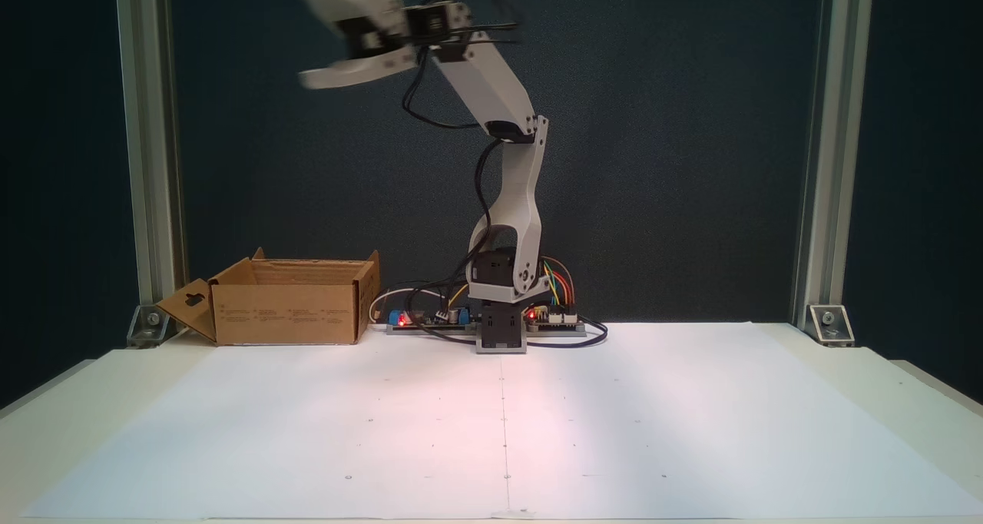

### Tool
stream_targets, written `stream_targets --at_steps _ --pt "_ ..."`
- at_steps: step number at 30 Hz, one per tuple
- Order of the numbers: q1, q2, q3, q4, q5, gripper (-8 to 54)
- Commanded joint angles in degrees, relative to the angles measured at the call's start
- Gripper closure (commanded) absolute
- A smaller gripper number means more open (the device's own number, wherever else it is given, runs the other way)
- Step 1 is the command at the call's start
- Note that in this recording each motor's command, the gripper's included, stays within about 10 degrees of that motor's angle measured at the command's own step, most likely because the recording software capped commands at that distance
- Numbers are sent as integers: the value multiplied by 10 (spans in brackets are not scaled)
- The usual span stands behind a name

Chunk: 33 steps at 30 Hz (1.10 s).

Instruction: Grasp a green dice and put it in the bin.

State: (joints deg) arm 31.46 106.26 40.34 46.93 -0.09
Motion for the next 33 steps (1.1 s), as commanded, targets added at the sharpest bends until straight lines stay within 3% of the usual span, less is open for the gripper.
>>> stream_targets --at_steps 1,12,18,27,33 --pt "-66 26 -26 -21 15 30" --pt "-323 71 -20 2 14 31" --pt "-367 100 23 13 13 28" --pt "-345 237 299 -83 2 14" --pt "-265 252 425 -147 -7 17"
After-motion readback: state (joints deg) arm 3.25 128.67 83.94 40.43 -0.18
